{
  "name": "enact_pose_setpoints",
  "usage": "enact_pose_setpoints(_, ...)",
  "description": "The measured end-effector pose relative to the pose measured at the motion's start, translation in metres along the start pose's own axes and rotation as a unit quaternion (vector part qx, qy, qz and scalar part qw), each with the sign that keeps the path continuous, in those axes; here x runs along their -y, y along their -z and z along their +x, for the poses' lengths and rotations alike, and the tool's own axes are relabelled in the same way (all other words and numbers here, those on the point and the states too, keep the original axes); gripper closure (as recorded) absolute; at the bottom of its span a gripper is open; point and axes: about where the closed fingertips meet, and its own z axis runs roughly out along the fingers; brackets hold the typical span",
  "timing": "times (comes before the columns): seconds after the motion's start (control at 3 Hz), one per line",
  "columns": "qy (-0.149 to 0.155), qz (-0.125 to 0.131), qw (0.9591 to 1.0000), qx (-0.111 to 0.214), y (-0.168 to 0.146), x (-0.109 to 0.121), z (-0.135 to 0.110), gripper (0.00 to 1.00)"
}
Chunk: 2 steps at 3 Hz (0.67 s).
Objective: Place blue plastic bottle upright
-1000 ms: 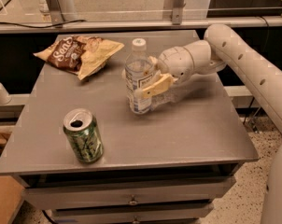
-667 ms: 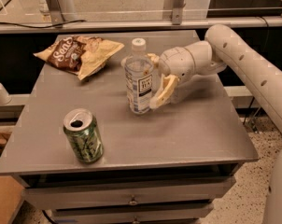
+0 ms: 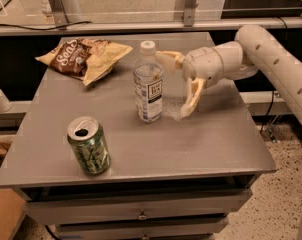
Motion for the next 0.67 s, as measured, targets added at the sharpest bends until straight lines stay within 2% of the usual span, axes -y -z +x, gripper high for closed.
enact_pose_setpoints(0.33,0.022,0.057,0.9981,-0.008,0.046,-0.016,-0.013,0.00)
enact_pose_setpoints(0.67,0.040,0.115,0.9925,-0.015,0.094,-0.039,-0.024,0.00)
